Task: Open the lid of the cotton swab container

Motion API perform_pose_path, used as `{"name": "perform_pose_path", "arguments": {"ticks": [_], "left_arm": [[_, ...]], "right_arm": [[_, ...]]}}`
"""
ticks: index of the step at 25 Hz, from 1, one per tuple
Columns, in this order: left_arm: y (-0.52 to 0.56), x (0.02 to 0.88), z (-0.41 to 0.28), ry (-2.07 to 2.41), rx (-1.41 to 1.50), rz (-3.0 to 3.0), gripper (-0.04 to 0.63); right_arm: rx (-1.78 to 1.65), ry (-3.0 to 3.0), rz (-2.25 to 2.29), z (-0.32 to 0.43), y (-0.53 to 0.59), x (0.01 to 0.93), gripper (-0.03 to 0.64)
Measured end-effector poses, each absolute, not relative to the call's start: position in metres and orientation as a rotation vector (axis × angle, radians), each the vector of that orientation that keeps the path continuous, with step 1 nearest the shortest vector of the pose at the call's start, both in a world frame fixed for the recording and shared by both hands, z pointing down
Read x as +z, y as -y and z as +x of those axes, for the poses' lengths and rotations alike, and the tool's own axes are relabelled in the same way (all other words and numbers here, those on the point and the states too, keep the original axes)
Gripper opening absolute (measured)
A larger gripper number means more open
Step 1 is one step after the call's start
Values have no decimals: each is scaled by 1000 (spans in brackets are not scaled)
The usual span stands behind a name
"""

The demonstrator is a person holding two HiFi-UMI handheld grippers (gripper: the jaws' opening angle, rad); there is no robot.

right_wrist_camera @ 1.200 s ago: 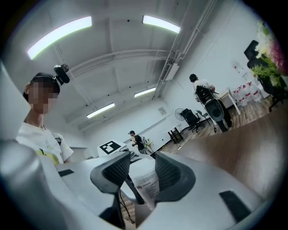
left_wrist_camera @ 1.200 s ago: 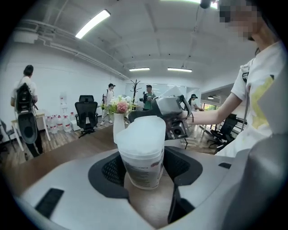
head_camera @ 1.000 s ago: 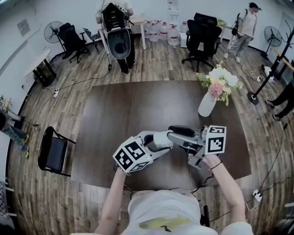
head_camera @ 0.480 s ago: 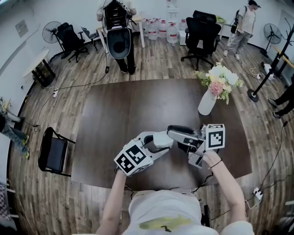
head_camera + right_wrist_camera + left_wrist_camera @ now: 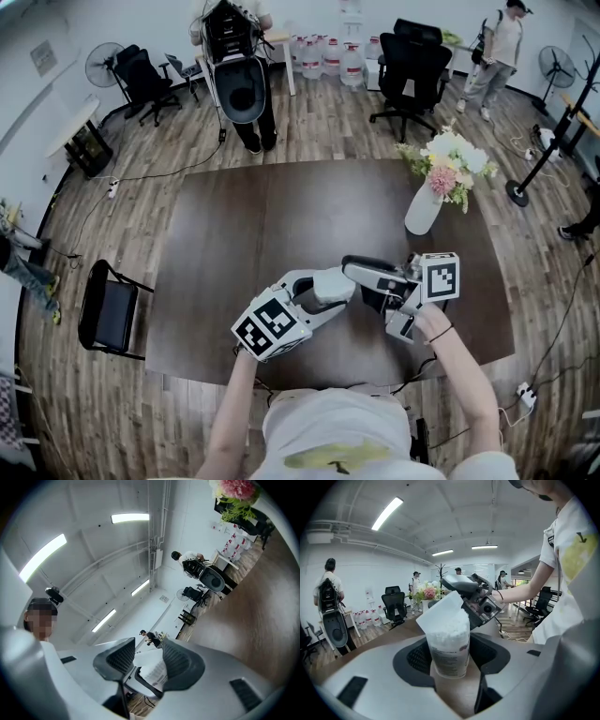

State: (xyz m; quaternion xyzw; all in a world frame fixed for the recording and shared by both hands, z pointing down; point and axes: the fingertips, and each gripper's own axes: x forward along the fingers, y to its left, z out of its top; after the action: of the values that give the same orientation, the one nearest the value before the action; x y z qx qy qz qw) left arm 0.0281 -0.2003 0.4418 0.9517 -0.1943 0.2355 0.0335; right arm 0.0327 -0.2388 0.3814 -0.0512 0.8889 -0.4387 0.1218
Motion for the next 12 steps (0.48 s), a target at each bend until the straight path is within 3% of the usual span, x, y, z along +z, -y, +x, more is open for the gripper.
{"name": "perform_pose_path", "arguments": {"ticks": [12], "left_arm": [[203,435,27,622,590,2898,239]], "right_arm": [[-1297,-2501,-57,36,244,376,189]]}}
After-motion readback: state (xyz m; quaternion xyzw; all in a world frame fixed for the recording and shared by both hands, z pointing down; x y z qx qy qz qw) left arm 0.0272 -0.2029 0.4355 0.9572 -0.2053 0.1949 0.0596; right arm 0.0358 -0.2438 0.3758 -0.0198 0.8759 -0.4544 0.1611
